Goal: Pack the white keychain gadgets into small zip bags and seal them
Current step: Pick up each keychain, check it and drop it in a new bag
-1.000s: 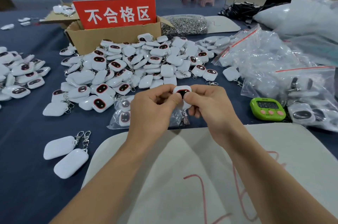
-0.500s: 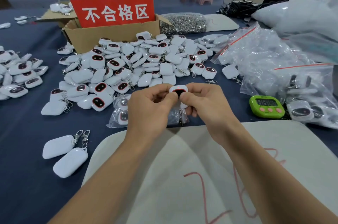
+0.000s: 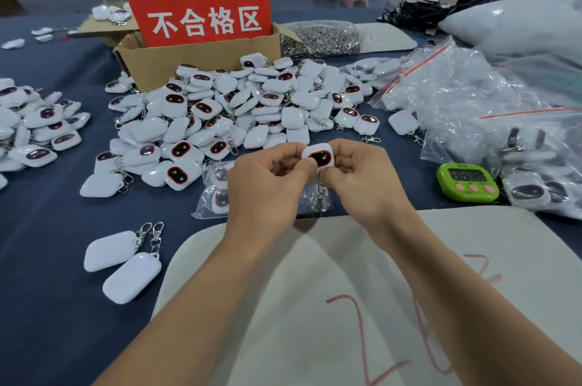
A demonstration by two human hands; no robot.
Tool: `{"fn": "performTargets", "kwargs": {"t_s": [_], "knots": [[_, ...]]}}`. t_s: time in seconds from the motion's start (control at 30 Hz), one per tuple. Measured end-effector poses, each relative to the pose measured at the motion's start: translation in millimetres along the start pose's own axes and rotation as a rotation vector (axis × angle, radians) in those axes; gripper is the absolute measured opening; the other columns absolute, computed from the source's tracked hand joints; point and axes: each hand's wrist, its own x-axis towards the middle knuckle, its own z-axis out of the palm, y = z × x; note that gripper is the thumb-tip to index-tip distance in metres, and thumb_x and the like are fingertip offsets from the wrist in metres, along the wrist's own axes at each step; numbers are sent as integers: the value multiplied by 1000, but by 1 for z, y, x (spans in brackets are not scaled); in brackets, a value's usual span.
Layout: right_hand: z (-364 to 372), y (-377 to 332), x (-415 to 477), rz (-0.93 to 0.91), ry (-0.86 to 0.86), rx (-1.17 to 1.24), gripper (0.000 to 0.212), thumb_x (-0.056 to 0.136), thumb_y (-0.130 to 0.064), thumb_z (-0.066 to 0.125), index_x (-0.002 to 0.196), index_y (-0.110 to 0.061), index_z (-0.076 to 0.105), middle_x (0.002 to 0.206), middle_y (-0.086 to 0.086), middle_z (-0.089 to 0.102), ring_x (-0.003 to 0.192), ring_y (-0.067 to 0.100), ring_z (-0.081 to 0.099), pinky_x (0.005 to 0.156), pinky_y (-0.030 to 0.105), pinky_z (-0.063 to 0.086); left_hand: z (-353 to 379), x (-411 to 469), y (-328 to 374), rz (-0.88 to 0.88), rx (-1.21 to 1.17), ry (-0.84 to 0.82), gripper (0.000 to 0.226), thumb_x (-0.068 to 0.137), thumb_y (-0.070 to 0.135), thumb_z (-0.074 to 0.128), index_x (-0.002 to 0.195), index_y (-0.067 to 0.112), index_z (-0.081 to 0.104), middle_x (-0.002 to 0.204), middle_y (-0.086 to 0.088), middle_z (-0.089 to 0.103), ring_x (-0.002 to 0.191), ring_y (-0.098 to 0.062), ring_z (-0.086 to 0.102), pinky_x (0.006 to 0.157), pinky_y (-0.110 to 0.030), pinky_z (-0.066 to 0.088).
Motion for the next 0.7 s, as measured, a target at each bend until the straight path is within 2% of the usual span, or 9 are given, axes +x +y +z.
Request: {"fn": "performTargets", "kwargs": {"t_s": [0.1,0.2,0.23,0.3,0.37,0.43,0.5,0.57,0.7], "knots": [[2,0,0,-32,47,-12,24,84,-9,65,97,-24,77,86,-3,80,87,20,76,91,47,60,0,1,0,25,16,33,14,83,23,80,85,37,79,71,9,74,67,-10,70,68,-25,56],[4,0,0,-66,152,8,25,85,-7,72,96,-28,69,82,-7,78,74,12,73,78,34,60,1,-1,0,51,41,119,7,81,30,79,84,36,79,71,15,74,66,-4,70,68,-23,57],[6,-1,-1,-94,184,-5,25,85,-9,74,96,-30,65,82,-9,76,69,8,70,72,27,58,1,-2,1,57,47,140,8,81,32,79,88,36,79,71,18,74,66,-2,70,68,-21,56],[9,-2,-5,-165,214,-73,28,84,-11,76,97,-31,62,85,-14,73,62,2,60,64,12,49,-1,-4,2,67,89,147,31,82,36,77,113,35,76,71,22,73,67,3,69,69,-16,53],[12,-4,-9,-212,195,-127,30,83,-11,77,102,-30,64,93,-22,71,71,-2,62,67,6,45,-3,-3,1,74,107,124,47,83,37,75,129,34,69,71,20,73,65,4,66,69,-14,51],[12,-7,-11,-226,176,-127,34,82,-11,78,108,-30,67,100,-28,69,85,-5,66,73,5,46,-4,-2,0,67,37,91,38,85,37,74,123,38,72,76,16,75,64,1,64,67,-17,50],[9,-8,-10,-236,187,-108,37,81,-8,78,109,-30,69,98,-26,71,86,0,68,73,11,51,-3,-1,-1,68,-40,54,27,88,34,70,113,41,75,87,17,78,76,-2,70,73,-23,53],[6,-8,-8,-247,209,-90,38,79,-6,79,108,-29,72,96,-23,74,86,3,70,73,16,56,-2,1,-2,76,-80,32,25,91,29,66,111,39,76,94,15,79,82,-6,73,79,-28,57],[3,-8,-8,-262,217,-64,39,76,-3,83,106,-27,75,92,-23,76,88,0,73,72,13,56,-2,5,-6,71,-126,10,27,95,22,62,116,26,77,87,8,79,77,-11,73,74,-25,57]]}}
